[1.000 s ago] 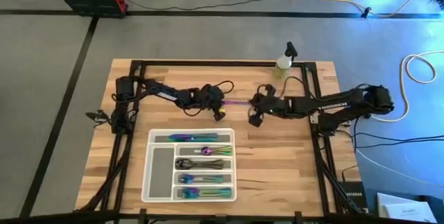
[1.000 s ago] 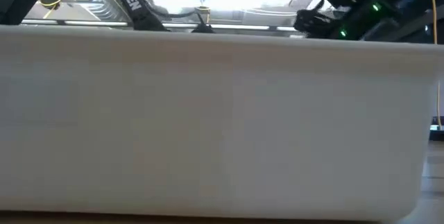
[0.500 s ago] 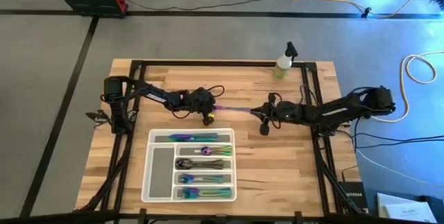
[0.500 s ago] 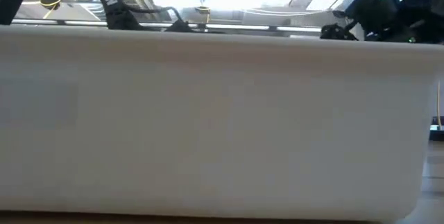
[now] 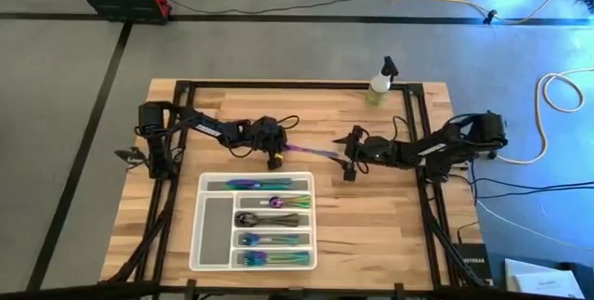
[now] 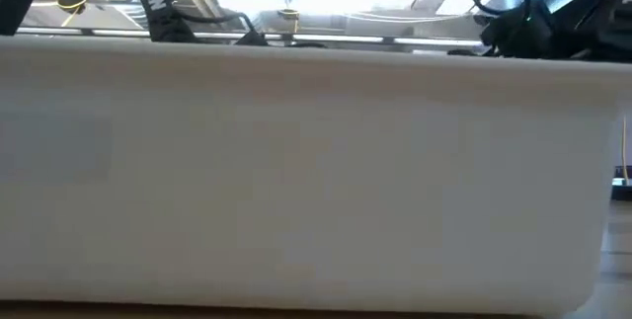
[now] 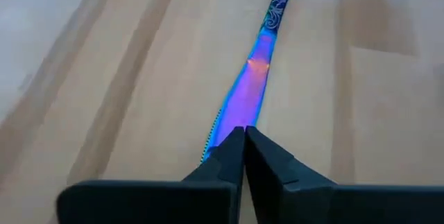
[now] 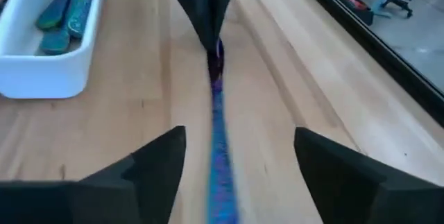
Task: Sort silverware
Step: Put the blue table knife into the white silverware tray
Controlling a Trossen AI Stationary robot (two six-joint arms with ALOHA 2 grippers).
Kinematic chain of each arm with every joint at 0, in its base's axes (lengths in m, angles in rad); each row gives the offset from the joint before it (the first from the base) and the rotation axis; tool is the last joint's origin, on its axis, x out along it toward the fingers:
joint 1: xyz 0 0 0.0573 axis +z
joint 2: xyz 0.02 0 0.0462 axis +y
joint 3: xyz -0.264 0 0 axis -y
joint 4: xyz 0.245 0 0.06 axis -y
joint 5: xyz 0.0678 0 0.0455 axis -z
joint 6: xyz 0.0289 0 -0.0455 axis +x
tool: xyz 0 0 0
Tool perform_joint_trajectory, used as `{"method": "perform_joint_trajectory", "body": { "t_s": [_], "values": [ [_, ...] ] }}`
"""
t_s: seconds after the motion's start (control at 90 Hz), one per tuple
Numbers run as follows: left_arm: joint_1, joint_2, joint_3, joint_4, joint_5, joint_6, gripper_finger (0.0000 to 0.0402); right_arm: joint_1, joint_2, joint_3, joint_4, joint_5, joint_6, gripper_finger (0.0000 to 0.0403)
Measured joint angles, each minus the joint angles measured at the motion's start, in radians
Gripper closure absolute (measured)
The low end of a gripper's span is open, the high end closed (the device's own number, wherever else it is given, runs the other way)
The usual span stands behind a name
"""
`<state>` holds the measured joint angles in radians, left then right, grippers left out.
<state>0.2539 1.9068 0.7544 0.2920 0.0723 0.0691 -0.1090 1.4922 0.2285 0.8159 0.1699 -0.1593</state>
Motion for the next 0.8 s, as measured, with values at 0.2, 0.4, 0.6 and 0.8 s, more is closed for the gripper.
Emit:
{"method": "perform_joint_trajectory", "body": {
  "t_s": [0.2, 0.4, 0.6, 0.8],
  "values": [
    [-0.003, -0.015, -0.04, 0.046, 0.045, -0.01, 0.0402, -0.076, 0.062, -0.015, 0.113, -0.137, 0.007, 0.0157],
    [0.006, -0.067, -0.145, 0.132, 0.056, -0.084, 0.0402, -0.114, 0.109, -0.031, 0.183, -0.228, 0.064, 0.018],
    [0.014, -0.076, -0.159, 0.154, 0.059, -0.092, 0.0402, -0.024, 0.136, -0.032, 0.151, -0.129, 0.136, 0.0181],
    [0.014, -0.076, -0.16, 0.158, 0.051, -0.093, 0.0402, 0.026, 0.21, -0.032, 0.234, -0.094, 0.126, 0.0165]
  ]
}}
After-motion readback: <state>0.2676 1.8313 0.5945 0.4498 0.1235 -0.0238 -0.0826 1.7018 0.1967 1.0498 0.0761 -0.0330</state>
